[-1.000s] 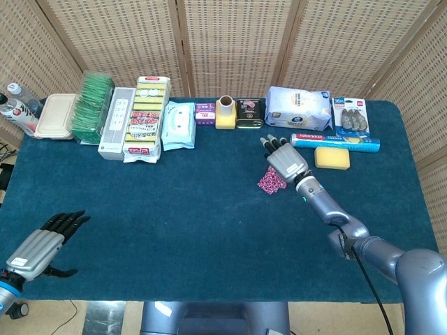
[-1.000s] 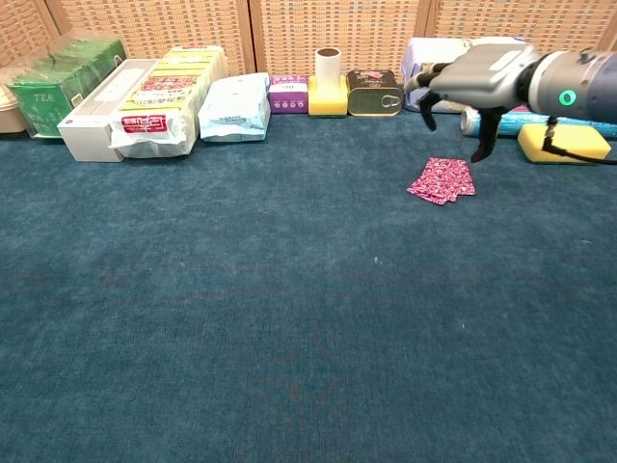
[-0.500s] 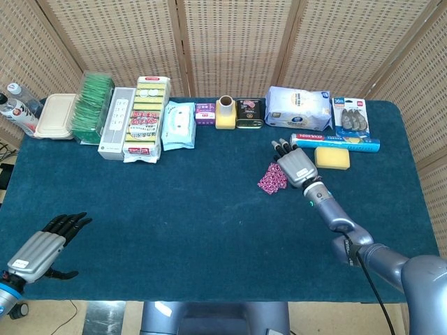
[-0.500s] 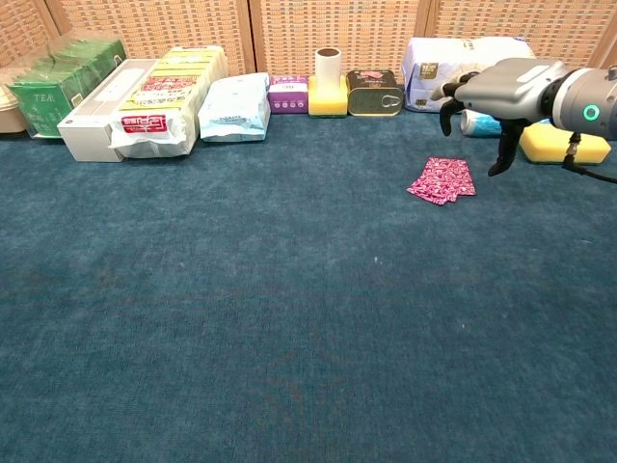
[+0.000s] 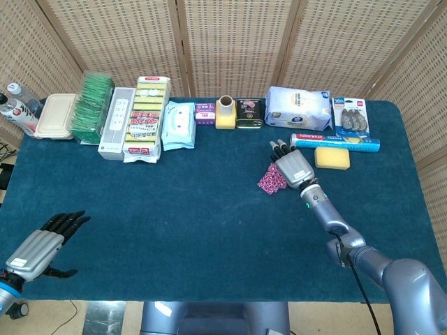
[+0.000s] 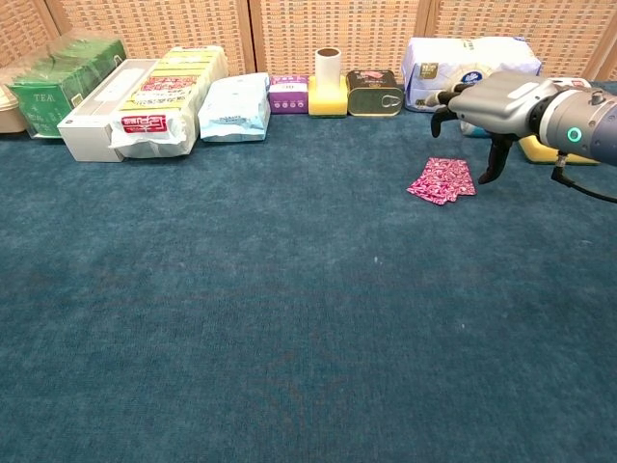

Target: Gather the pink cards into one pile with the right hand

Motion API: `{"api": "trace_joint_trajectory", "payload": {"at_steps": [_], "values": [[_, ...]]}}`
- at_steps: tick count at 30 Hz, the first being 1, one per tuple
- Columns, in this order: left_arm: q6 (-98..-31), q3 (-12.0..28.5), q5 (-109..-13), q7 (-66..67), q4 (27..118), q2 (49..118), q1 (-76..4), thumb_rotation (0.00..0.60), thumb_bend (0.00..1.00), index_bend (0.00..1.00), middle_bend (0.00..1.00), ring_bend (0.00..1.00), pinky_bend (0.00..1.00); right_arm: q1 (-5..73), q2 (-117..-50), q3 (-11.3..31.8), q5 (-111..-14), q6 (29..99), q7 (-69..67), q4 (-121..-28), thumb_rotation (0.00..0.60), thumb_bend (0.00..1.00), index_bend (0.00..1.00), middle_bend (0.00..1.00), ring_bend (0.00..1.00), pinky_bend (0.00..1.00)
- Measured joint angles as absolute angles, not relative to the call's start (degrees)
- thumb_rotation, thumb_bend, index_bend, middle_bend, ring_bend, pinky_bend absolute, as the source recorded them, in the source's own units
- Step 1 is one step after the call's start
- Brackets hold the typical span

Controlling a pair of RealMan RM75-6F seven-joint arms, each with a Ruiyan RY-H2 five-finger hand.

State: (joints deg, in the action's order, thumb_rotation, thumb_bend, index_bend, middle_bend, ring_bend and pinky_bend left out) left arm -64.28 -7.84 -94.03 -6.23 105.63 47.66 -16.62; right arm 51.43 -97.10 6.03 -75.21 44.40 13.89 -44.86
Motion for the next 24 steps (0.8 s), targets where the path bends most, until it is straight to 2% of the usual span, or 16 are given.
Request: {"api": "trace_joint_trajectory", "payload": {"at_steps": [24], "values": [[-63.26,-7.59,-92.87,-5.46,105.8,47.95,-16.97,0.6,0.06,0.0,0.0,0.0,0.0,50.6,-103.17,4.77,-81.05,47.16,2.9,-35.33,0.6,0.1,0.21,0.05,0.06,0.23]]}}
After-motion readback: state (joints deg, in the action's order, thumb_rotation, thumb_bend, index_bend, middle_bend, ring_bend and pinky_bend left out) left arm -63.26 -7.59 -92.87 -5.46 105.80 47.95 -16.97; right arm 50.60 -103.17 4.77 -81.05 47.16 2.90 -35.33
